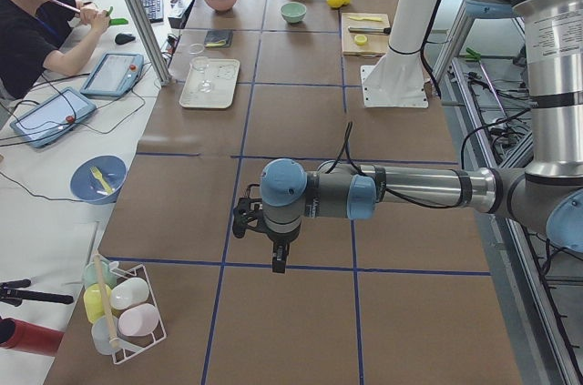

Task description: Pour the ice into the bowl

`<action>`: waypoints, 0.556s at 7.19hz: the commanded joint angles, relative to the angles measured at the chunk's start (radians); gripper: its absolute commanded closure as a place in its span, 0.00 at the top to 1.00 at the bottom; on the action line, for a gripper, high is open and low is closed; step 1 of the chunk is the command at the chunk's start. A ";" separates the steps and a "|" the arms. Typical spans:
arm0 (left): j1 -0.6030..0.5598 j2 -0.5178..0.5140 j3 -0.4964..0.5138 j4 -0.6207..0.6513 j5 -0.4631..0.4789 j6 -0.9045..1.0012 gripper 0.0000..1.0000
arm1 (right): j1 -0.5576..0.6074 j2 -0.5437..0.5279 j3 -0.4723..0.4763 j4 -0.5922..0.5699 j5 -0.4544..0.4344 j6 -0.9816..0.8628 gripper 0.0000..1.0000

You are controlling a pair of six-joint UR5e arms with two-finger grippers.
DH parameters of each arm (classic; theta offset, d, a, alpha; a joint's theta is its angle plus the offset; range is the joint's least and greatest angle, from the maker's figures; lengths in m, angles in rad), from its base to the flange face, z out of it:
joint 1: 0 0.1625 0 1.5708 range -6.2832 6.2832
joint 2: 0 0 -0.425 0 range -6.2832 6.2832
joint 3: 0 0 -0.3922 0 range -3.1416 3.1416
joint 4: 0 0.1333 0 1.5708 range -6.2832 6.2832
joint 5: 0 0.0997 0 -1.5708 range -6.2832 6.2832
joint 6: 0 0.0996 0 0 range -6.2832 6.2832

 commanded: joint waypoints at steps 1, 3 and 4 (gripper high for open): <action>0.001 0.009 0.001 0.000 0.001 0.000 1.00 | -0.003 -0.002 -0.004 0.002 0.002 -0.001 1.00; 0.001 0.009 0.009 0.000 0.001 0.000 1.00 | -0.003 -0.004 -0.004 0.004 0.005 -0.001 1.00; 0.001 0.009 0.009 0.000 0.001 0.001 1.00 | -0.005 -0.004 -0.004 0.002 0.005 0.001 1.00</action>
